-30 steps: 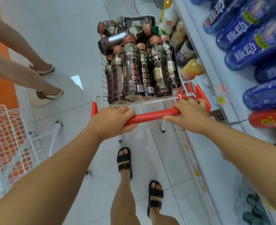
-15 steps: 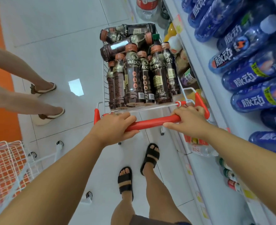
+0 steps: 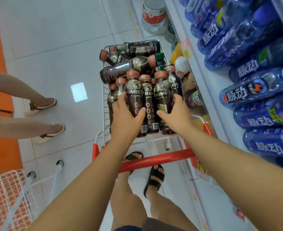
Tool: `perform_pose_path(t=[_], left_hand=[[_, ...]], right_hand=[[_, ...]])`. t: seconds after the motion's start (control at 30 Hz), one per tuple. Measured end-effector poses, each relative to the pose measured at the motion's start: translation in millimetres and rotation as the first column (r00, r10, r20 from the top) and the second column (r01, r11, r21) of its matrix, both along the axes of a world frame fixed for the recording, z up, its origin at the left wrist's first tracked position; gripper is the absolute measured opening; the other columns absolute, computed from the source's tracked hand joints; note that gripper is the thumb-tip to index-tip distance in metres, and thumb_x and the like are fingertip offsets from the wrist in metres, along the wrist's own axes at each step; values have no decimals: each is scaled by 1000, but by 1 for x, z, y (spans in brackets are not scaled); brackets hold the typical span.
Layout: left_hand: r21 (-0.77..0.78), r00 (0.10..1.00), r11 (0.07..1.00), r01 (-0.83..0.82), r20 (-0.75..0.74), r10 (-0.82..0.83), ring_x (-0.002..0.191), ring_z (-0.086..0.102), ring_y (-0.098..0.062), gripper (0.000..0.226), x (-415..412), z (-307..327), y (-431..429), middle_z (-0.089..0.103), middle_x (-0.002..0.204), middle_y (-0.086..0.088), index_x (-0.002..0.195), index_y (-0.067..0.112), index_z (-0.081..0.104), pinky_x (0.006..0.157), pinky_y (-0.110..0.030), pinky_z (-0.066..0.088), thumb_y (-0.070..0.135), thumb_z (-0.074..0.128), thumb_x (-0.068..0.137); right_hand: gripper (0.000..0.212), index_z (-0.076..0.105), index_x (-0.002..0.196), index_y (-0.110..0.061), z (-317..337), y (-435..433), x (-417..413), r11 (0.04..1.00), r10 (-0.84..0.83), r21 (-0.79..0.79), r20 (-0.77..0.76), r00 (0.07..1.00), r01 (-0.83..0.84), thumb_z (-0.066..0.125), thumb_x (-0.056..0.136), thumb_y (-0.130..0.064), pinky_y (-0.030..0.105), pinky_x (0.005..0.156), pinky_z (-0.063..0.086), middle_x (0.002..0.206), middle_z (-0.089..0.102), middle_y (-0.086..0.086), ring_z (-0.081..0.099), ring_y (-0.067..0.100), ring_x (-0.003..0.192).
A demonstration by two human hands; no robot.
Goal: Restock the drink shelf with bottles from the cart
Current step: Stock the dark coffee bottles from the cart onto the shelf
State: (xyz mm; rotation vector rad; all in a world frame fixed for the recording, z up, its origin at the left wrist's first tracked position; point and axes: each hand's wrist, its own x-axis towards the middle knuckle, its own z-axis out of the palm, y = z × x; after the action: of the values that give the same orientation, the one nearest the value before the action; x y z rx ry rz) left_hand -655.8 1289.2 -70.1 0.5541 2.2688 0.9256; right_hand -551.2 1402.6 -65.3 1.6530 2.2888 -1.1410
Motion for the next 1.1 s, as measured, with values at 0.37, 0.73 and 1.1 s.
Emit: perform_pose_path(t=[0.37,0.73,1.1], left_hand=[[36,983,998,58,175,-63,110,55,-15,90,-27,13,13,49,129,2,137,37,23,92,-42,50,41,68,59],[568,923,763,309,12,-383,122,47,0,81,7,214,41,46,138,13,137,51,22,103,-33,43,31,66,72],[747,626,-148,649,-634,-454,122,43,-1,73,120,408,82,41,127,9,139,21,27,98,-15,37,28,63,76]], right_hand=[[40,57,100,-12,15,6,-10,991,-133,10,23,991,133,74,67,-29,37,73,53,91,65,4,61,23,85],[30,53,84,-34,249,-11,43,913,-298,103,-492,818,395,76,72,-17,2,60,41,80,59,-23,56,-12,69],[33,59,90,-27,447,-62,168,542,-186,393,-806,562,743,76,71,-6,10,67,47,85,68,-13,61,-4,75]])
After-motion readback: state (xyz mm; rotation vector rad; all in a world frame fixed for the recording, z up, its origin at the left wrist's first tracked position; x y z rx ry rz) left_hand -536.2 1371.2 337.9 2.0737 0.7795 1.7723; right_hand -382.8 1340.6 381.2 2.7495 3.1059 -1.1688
